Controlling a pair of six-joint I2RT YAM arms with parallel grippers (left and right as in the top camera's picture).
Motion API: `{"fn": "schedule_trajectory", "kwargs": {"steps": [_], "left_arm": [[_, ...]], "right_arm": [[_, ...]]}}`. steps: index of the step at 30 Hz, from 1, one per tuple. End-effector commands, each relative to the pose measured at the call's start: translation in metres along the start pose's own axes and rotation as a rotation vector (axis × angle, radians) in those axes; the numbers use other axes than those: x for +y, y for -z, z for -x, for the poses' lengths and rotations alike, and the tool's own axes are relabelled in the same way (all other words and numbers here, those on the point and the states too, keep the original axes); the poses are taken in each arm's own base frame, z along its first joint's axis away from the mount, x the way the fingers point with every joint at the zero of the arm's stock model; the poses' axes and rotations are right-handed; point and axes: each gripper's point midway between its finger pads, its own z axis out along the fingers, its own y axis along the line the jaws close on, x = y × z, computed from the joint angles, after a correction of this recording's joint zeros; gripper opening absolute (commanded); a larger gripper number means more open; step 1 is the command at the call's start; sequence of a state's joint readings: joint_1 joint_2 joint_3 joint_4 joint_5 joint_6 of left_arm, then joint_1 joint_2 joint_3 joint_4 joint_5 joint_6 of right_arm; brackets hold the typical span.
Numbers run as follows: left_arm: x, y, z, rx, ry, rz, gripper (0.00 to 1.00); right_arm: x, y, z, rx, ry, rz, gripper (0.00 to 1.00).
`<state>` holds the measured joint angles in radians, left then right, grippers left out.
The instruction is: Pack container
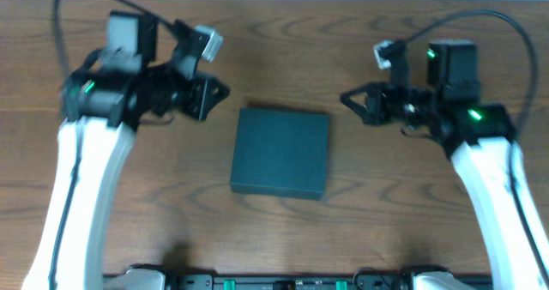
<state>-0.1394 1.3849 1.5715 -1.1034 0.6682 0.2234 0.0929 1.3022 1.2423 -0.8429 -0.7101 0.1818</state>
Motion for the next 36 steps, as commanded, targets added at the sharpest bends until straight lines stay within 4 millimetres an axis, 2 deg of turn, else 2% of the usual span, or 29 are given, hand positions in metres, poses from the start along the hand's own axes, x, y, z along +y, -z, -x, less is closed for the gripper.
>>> {"fn": "schedule_trajectory", "kwargs": {"steps": [1,4,6,10,12,13,14,15,17,23,36], "left_arm": [[-0.023,0.036,-0.020,-0.025,-0.120,0.035,0.06],[-0.047,0.056,-0.077,-0.070,-0.145,0.038,0.06],[-0.057,0.060,-0.117,-0.115,-0.143,0.045,0.06],[-0.059,0.046,-0.192,-0.188,-0.083,0.048,0.06],[-0.057,0.039,-0.211,-0.222,-0.043,0.048,0.06],[-0.056,0.037,-0.218,-0.238,-0.019,0.046,0.06],[-0.055,0.035,-0.222,-0.252,0.007,0.044,0.08],[-0.056,0.035,-0.224,-0.264,0.025,0.040,0.95],[-0.056,0.035,-0.227,-0.263,0.050,0.036,0.95],[-0.056,0.031,-0.244,-0.195,0.131,0.028,0.95],[-0.056,0.031,-0.245,-0.193,0.132,0.029,0.95]], "right_arm": [[0.008,0.037,-0.018,-0.037,0.113,-0.117,0.01],[0.032,0.081,-0.071,-0.106,0.180,-0.133,0.02],[0.044,0.102,-0.110,-0.172,0.241,-0.120,0.02],[0.046,0.113,-0.195,-0.229,0.280,-0.062,0.02],[0.044,0.116,-0.219,-0.266,0.249,-0.050,0.01],[0.046,0.119,-0.226,-0.295,0.225,-0.039,0.08],[0.047,0.123,-0.230,-0.325,0.194,-0.028,0.41],[0.047,0.124,-0.234,-0.320,0.156,-0.025,0.99],[0.045,0.122,-0.235,-0.298,0.099,-0.026,0.99],[0.044,0.122,-0.235,-0.295,0.097,-0.029,0.99],[0.044,0.122,-0.235,-0.295,0.097,-0.029,0.99]]}}
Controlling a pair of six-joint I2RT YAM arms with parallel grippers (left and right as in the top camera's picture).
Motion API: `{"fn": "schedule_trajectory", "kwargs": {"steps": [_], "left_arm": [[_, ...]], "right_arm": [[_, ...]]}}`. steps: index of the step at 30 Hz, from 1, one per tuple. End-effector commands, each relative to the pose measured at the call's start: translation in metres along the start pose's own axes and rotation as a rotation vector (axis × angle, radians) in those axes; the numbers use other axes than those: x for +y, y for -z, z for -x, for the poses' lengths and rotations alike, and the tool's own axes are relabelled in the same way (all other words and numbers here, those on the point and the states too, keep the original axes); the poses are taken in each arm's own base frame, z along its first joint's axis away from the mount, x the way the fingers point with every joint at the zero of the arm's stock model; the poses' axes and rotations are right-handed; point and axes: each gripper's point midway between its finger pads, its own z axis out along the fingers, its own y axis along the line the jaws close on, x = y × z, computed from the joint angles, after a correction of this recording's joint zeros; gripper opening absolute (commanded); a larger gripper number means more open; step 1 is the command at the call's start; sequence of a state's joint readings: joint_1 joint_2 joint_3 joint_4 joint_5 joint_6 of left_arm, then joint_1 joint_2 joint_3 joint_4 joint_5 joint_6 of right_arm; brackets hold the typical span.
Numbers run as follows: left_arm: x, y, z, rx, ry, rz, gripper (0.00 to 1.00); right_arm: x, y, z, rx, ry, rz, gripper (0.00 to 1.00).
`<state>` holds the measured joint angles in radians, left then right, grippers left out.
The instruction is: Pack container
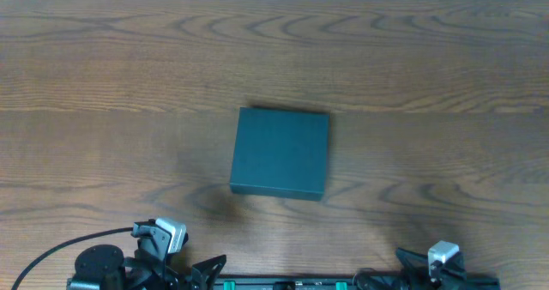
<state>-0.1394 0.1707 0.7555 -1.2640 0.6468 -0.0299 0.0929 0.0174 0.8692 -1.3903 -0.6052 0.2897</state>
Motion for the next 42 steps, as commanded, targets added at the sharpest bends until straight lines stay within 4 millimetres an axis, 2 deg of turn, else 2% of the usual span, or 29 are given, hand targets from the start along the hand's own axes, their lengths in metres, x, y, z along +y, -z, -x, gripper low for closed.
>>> {"fn": "schedule_trajectory", "kwargs": {"steps": [1,3,4,6,8,11,13,15,24,27,42], "left_arm": [[0.006,0.000,-0.001,-0.002,-0.014,0.035,0.95],[0.020,0.000,0.009,-0.043,-0.053,0.116,0.95],[0.028,0.001,0.022,-0.099,-0.100,0.159,0.95],[0.032,0.000,0.042,-0.188,-0.266,0.198,0.95],[0.039,-0.005,0.047,-0.222,-0.444,0.232,0.95],[0.052,-0.019,0.046,-0.241,-0.571,0.267,0.95],[0.067,-0.035,0.044,-0.262,-0.563,0.279,0.95],[0.081,-0.055,0.042,-0.275,-0.481,0.258,0.95],[0.094,-0.099,0.018,-0.257,-0.385,0.127,0.95],[0.089,-0.099,0.019,-0.262,-0.380,0.098,0.95],[0.089,-0.099,0.019,-0.262,-0.380,0.100,0.95]], "right_arm": [[0.000,0.000,0.000,0.009,-0.019,0.002,0.99],[0.000,0.000,0.000,0.009,-0.019,0.002,0.99],[0.000,0.000,0.000,0.009,-0.019,0.002,0.99],[0.000,0.000,0.000,0.009,-0.019,0.002,0.99],[0.000,0.000,0.000,0.009,-0.019,0.002,0.99],[0.000,0.000,0.000,0.009,-0.019,0.002,0.99],[0.000,0.000,0.000,0.009,-0.019,0.002,0.99],[0.000,0.000,0.000,0.009,-0.019,0.002,0.99],[0.000,0.000,0.000,0.009,-0.019,0.002,0.99],[0.000,0.000,0.000,0.009,-0.019,0.002,0.99],[0.000,0.000,0.000,0.009,-0.019,0.002,0.99]]}}
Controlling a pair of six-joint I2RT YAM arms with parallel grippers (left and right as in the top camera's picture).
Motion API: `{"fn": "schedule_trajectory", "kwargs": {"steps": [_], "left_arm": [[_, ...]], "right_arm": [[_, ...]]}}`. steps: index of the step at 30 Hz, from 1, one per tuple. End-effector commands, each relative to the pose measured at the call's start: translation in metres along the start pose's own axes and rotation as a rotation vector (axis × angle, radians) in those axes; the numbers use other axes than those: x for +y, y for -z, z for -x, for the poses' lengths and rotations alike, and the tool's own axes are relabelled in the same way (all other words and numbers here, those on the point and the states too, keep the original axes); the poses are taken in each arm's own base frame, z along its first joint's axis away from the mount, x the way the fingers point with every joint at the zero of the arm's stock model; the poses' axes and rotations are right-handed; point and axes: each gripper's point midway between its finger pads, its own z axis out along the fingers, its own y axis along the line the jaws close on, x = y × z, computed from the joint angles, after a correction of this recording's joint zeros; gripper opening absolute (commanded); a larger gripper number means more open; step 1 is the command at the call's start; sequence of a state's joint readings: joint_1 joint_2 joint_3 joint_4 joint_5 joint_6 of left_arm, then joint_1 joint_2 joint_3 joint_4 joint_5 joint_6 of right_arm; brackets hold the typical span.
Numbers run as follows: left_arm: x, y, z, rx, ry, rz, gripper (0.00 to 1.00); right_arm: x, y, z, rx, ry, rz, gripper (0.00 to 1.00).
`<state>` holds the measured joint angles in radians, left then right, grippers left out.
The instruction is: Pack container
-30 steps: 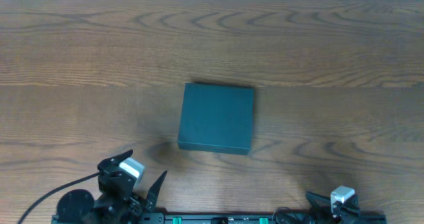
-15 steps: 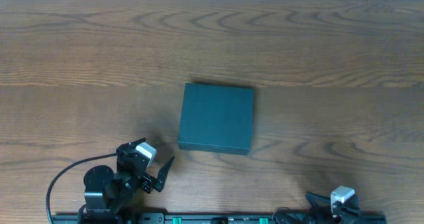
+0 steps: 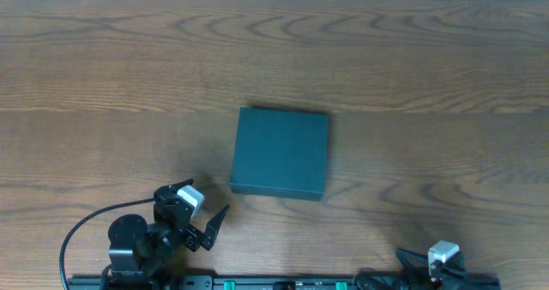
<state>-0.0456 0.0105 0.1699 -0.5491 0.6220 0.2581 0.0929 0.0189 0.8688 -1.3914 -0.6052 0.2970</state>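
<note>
A closed dark teal box (image 3: 280,152) lies flat in the middle of the wooden table (image 3: 412,75). My left gripper (image 3: 201,213) is low at the front left, a short way below and left of the box's near left corner. It is open and holds nothing. Only the top of my right gripper (image 3: 422,257) shows at the front edge to the right, well clear of the box. Its white camera block and one dark finger are visible, and its jaws cannot be read.
A black cable (image 3: 81,232) loops from the left arm at the front left. A dark rail (image 3: 283,283) with green parts runs along the table's front edge.
My left gripper has moved up from the front edge toward the box's near left corner. The right gripper and the box stand where they were.
Both arms first reached over the table, with open grippers flanking the closed box at its far corners. Then both were drawn back to the front edge. Now the left gripper stands a little farther in, and the box has not moved.
</note>
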Motion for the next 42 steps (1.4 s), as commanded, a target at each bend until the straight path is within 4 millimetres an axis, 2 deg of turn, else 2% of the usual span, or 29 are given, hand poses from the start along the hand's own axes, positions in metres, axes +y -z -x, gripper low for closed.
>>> {"fn": "schedule_trajectory", "kwargs": {"steps": [1,9,10,12,15,17,19,23,27,31,38,42], "left_arm": [[-0.001,-0.002,-0.005,0.005,0.020,-0.014,0.95],[-0.001,-0.002,-0.005,0.005,0.020,-0.014,0.95],[-0.001,-0.002,-0.005,0.005,0.020,-0.014,0.95],[-0.001,-0.002,-0.005,0.005,0.020,-0.014,0.95],[-0.001,-0.002,-0.005,0.005,0.020,-0.014,0.95],[-0.001,-0.002,-0.005,0.005,0.020,-0.014,0.95],[-0.001,-0.002,-0.005,0.005,0.020,-0.013,0.95],[-0.001,-0.002,-0.005,0.005,0.020,-0.014,0.95],[-0.001,-0.002,-0.005,0.005,0.020,-0.014,0.95],[-0.001,-0.002,-0.005,0.005,0.020,-0.014,0.95],[-0.001,-0.002,-0.005,0.005,0.020,-0.014,0.95],[-0.001,-0.002,-0.005,0.005,0.020,-0.014,0.95]], "right_arm": [[0.000,0.000,0.000,0.007,-0.010,0.003,0.99],[0.000,0.000,-0.001,0.010,-0.011,0.001,0.99],[-0.005,0.000,0.001,-0.002,0.004,-0.029,0.99],[-0.014,0.001,0.015,-0.059,0.028,-0.084,0.99],[-0.010,0.005,0.052,-0.206,0.151,-0.099,0.99],[-0.010,0.007,0.069,-0.274,0.248,-0.127,0.99],[-0.014,0.000,0.075,-0.281,0.464,-0.157,0.99],[-0.035,-0.024,0.062,-0.207,0.678,-0.193,0.99],[-0.057,-0.047,0.046,-0.125,0.733,-0.201,0.99],[-0.079,-0.069,0.025,-0.043,0.701,-0.198,0.99],[-0.125,-0.108,-0.033,0.142,0.597,-0.190,0.99],[-0.130,-0.116,-0.030,0.116,0.606,-0.197,0.99]]}}
